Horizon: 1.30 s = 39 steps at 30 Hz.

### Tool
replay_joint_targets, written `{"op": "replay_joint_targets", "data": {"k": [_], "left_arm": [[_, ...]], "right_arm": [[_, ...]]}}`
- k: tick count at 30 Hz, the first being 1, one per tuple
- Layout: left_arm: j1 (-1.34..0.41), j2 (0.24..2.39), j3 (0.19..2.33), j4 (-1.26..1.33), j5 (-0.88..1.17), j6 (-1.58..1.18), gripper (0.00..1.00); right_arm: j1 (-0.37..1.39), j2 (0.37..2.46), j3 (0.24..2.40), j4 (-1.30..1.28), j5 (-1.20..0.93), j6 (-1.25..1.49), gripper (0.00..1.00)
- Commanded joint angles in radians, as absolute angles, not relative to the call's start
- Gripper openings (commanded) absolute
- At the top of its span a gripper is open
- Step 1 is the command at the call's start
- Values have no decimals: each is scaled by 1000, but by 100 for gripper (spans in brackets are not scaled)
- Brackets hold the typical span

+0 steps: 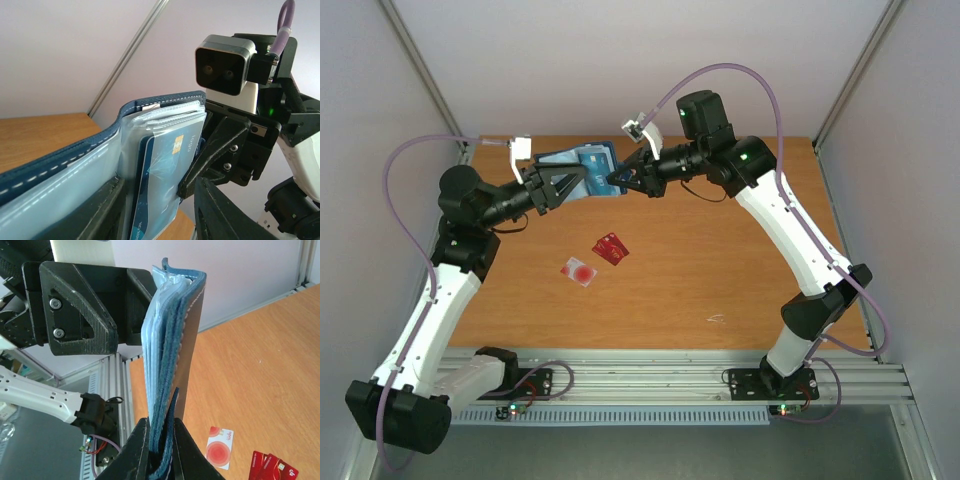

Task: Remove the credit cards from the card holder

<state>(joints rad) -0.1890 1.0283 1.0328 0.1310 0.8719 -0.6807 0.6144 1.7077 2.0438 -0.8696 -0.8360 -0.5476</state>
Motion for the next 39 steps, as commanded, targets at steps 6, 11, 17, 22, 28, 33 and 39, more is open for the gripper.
{"op": "replay_joint_targets", "data": {"k": [6, 11, 17, 22, 28, 33, 39], "left_arm": [[-251, 1060, 1037, 288, 1014, -744, 40], [-267, 1072, 1046, 421, 1089, -831, 38], [-272, 1058, 1041, 481, 1175, -877, 32], [-272, 1072, 1065, 478, 1219, -873, 31], [-272, 1081, 1081, 347, 1227, -778, 33], [-251, 1045, 1048, 361, 1157, -757, 37], [-166, 963, 1033, 170, 944, -649, 50]], "right_arm": [[633, 1692, 2068, -862, -969, -623, 1], [620, 1738, 2103, -823, -875, -575, 1], [603, 1769, 2126, -756, -786, -469, 1], [617, 1824, 2228, -818, -694, -464, 1], [660, 1823, 2228, -849, -873, -553, 1], [564, 1735, 2056, -618, -1031, -383, 1], [530, 1667, 2022, -733, -1039, -480, 1]]}}
